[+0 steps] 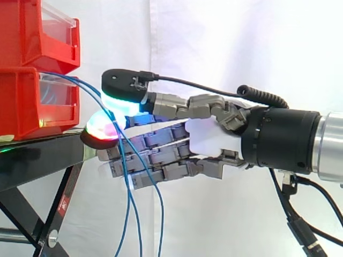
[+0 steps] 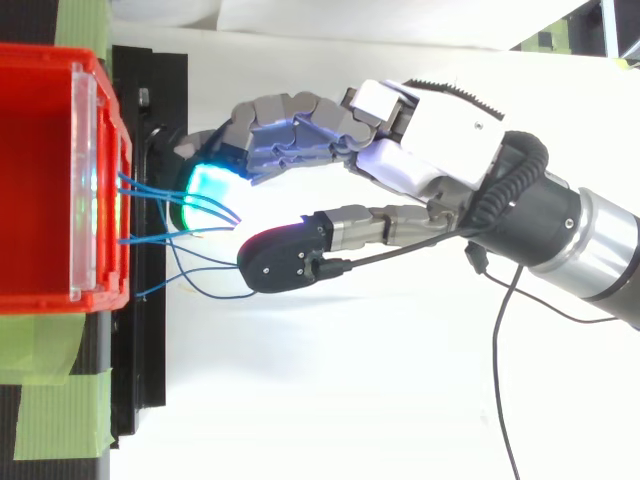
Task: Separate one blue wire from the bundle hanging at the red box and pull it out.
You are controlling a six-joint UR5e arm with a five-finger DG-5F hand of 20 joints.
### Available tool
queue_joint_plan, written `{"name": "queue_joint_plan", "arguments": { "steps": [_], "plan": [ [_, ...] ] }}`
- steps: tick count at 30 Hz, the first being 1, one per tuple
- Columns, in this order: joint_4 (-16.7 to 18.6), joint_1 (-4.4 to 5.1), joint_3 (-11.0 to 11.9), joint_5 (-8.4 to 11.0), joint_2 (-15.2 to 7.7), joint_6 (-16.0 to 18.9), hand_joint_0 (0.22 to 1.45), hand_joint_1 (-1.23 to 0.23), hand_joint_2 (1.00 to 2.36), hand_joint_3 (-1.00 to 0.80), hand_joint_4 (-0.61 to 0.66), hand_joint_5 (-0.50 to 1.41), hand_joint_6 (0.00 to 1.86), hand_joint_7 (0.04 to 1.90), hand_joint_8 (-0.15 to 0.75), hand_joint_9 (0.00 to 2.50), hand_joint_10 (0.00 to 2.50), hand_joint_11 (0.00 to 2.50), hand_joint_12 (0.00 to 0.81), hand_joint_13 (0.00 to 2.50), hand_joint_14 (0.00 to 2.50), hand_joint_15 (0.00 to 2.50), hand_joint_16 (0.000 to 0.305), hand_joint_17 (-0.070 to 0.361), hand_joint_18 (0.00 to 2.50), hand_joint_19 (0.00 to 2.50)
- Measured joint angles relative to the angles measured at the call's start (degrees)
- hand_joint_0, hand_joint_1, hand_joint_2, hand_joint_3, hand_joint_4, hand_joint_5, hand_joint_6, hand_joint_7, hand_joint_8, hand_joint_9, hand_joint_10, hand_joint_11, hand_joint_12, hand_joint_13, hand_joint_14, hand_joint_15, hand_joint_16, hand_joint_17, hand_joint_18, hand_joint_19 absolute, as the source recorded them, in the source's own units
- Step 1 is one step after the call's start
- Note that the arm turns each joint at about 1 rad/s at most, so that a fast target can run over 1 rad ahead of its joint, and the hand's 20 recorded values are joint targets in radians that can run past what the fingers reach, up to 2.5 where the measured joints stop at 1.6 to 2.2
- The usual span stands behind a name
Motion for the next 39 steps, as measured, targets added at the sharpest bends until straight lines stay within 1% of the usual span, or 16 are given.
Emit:
{"name": "queue_joint_plan", "arguments": {
  "steps": [5,16,22,26,32,34,39],
  "plan": [
    [-0.71,0.17,0.5,-0.01,-0.01,-0.07,0.62,-0.72,1.01,-0.36,0.28,-0.16,0.7,0.97,0.335,0.52,0.01,0.26,0.411,0.59,0.01,0.37,0.057,0.127,0.59,0.42],
    [-2.39,0.27,0.57,-0.15,0.01,-0.01,0.63,-0.72,1.01,-0.35,0.27,-0.17,0.73,0.94,0.335,0.52,0.01,0.26,0.411,0.6,0.01,0.37,0.056,0.127,0.59,0.42],
    [-2.93,0.28,0.59,-0.69,0.02,0.13,0.63,-0.71,1.01,-0.32,0.26,-0.18,0.76,0.91,0.335,0.53,0.01,0.26,0.412,0.6,0.01,0.37,0.056,0.127,0.59,0.41],
    [-2.97,0.27,0.6,-0.86,0.02,0.68,0.63,-0.71,1.02,-0.29,0.24,-0.19,0.8,0.87,0.336,0.53,0.01,0.28,0.411,0.61,0.01,0.37,0.056,0.127,0.6,0.42],
    [-2.98,0.27,0.6,-0.93,0.02,1.93,0.63,-0.7,1.02,-0.27,0.24,-0.19,0.81,0.88,0.335,0.53,0.01,0.28,0.412,0.61,0.01,0.37,0.056,0.126,0.6,0.42],
    [-2.98,0.27,0.6,-0.94,0.02,2.35,0.62,-0.69,1.02,-0.28,0.26,-0.19,0.81,0.85,0.334,0.53,0.01,0.28,0.412,0.61,0.01,0.38,0.056,0.127,0.6,0.42],
    [-2.98,0.27,0.6,-0.95,0.02,2.88,0.58,-0.69,1.01,-0.36,0.27,-0.19,0.77,0.89,0.334,0.51,0.01,0.28,0.416,0.6,0.01,0.39,0.058,0.129,0.58,0.44]
  ]
}}
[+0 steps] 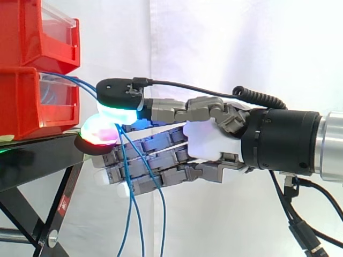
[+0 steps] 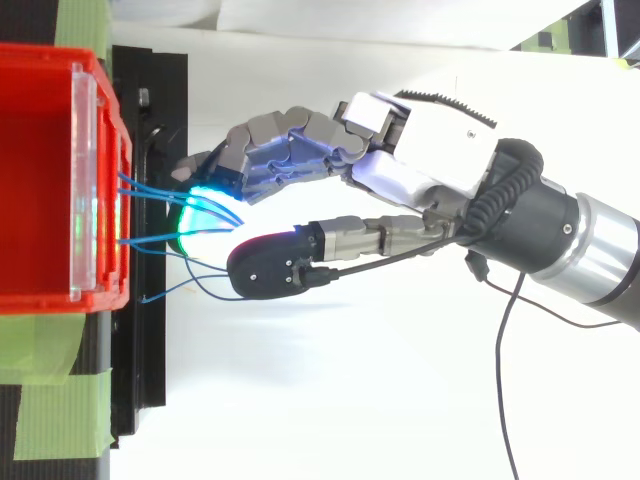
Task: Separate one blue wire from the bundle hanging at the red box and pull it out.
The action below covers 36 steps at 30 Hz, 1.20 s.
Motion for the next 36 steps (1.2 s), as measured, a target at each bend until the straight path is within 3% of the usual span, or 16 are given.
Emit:
{"name": "queue_joint_plan", "arguments": {
  "steps": [7,20,36],
  "plan": [
    [0.01,0.0,0.0,-0.32,0.0,0.73,0.56,-0.67,1.01,-0.38,0.27,-0.19,0.75,0.91,0.334,0.5,0.01,0.27,0.422,0.59,0.02,0.39,0.059,0.132,0.57,0.44],
    [-0.27,-0.29,0.0,-3.3,0.36,2.11,0.56,-0.66,1.01,-0.36,0.27,-0.19,0.76,0.91,0.331,0.49,0.01,0.28,0.42,0.58,0.01,0.4,0.059,0.133,0.56,0.45],
    [-1.01,-0.86,0.0,-3.81,0.44,2.01,0.52,-0.6,1.01,-0.42,0.29,-0.19,0.72,0.94,0.341,0.48,0.01,0.27,0.432,0.59,0.01,0.41,0.061,0.138,0.57,0.45]
  ]
}}
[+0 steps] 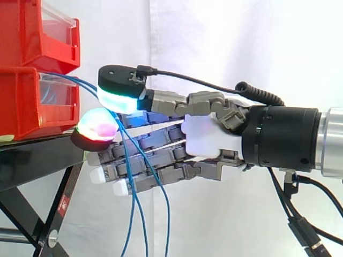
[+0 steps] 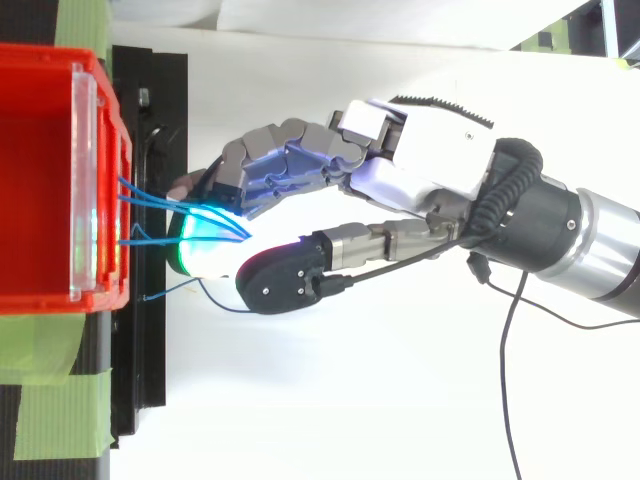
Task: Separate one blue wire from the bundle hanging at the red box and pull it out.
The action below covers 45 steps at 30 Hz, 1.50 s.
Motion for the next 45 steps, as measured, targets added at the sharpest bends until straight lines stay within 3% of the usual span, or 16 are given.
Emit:
{"name": "queue_joint_plan", "arguments": {
  "steps": [16,22,31,45],
  "plan": [
    [-1.01,-1.29,0.0,0.14,0.01,-0.88,0.52,-0.59,1.01,-0.42,0.28,-0.19,0.74,0.93,0.341,0.48,0.01,0.27,0.435,0.59,0.01,0.39,0.062,0.139,0.56,0.46],
    [-1.41,-1.74,-0.01,0.0,1.14,-1.65,0.52,-0.59,1.01,-0.42,0.29,-0.19,0.75,0.92,0.339,0.47,0.01,0.27,0.435,0.59,0.01,0.4,0.062,0.14,0.57,0.45],
    [-3.92,-1.84,0.0,-0.18,2.51,-4.61,0.56,-0.65,1.01,-0.34,0.27,-0.2,0.79,0.88,0.332,0.47,0.01,0.27,0.423,0.59,0.01,0.41,0.06,0.134,0.56,0.46],
    [-4.09,-1.85,0.0,-0.62,2.74,-4.89,0.62,-0.68,1.02,-0.26,0.24,-0.21,0.86,0.86,0.328,0.51,0.01,0.3,0.414,0.64,0.01,0.42,0.057,0.128,0.6,0.45]
  ]
}}
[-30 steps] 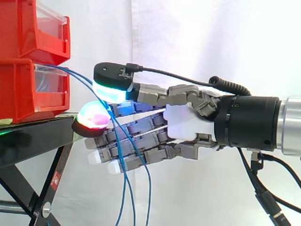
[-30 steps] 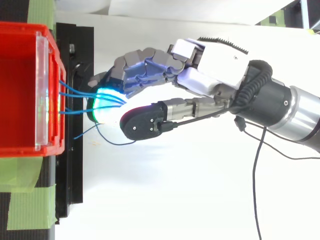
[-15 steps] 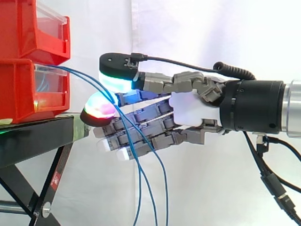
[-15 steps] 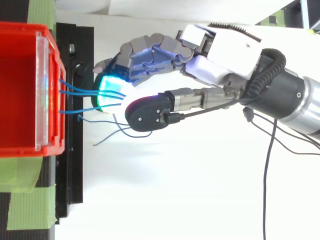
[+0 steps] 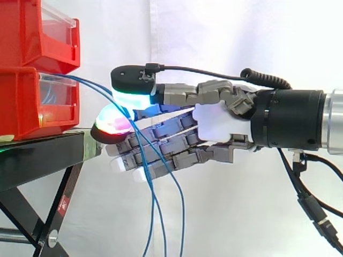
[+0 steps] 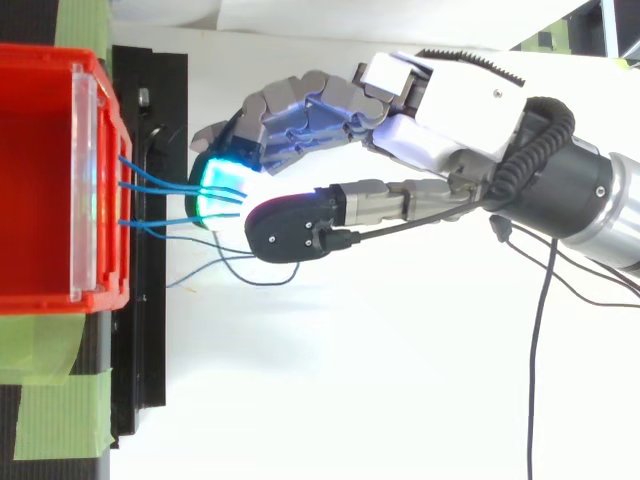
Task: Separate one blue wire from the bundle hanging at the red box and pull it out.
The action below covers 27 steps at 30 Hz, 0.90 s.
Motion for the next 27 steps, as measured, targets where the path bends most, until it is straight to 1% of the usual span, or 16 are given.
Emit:
{"name": "queue_joint_plan", "arguments": {
  "steps": [7,9,14,16,19,27],
  "plan": [
    [-0.06,0.05,0.0,-0.2,0.76,-0.07,0.62,-0.69,1.02,-0.24,0.23,-0.21,0.87,0.83,0.328,0.52,0.01,0.32,0.415,0.66,0.01,0.42,0.057,0.128,0.63,0.45],
    [-0.08,0.1,0.0,-0.35,0.82,-0.08,0.63,-0.7,1.02,-0.23,0.21,-0.21,0.87,0.84,0.33,0.52,0.01,0.32,0.417,0.67,0.02,0.43,0.057,0.127,0.64,0.45],
    [-0.15,0.26,0.0,-0.59,0.85,-0.08,0.63,-0.7,1.02,-0.22,0.22,-0.21,0.88,0.84,0.329,0.53,0.01,0.33,0.418,0.68,0.02,0.43,0.057,0.127,0.65,0.46],
    [-0.16,0.29,0.0,-0.6,0.86,-0.08,0.63,-0.7,1.02,-0.24,0.25,-0.22,0.87,0.84,0.33,0.53,0.01,0.33,0.418,0.68,0.02,0.44,0.057,0.127,0.65,0.47],
    [-0.17,0.32,0.0,-0.64,0.87,-0.03,0.59,-0.69,1.02,-0.3,0.26,-0.22,0.86,0.84,0.331,0.53,0.01,0.33,0.422,0.68,0.02,0.44,0.057,0.129,0.64,0.47],
    [-0.22,0.35,0.0,-0.66,0.87,0.03,0.58,-0.72,1.01,-0.32,0.26,-0.22,0.86,0.85,0.333,0.52,0.01,0.33,0.424,0.67,0.02,0.44,0.058,0.13,0.63,0.47]
  ]
}}
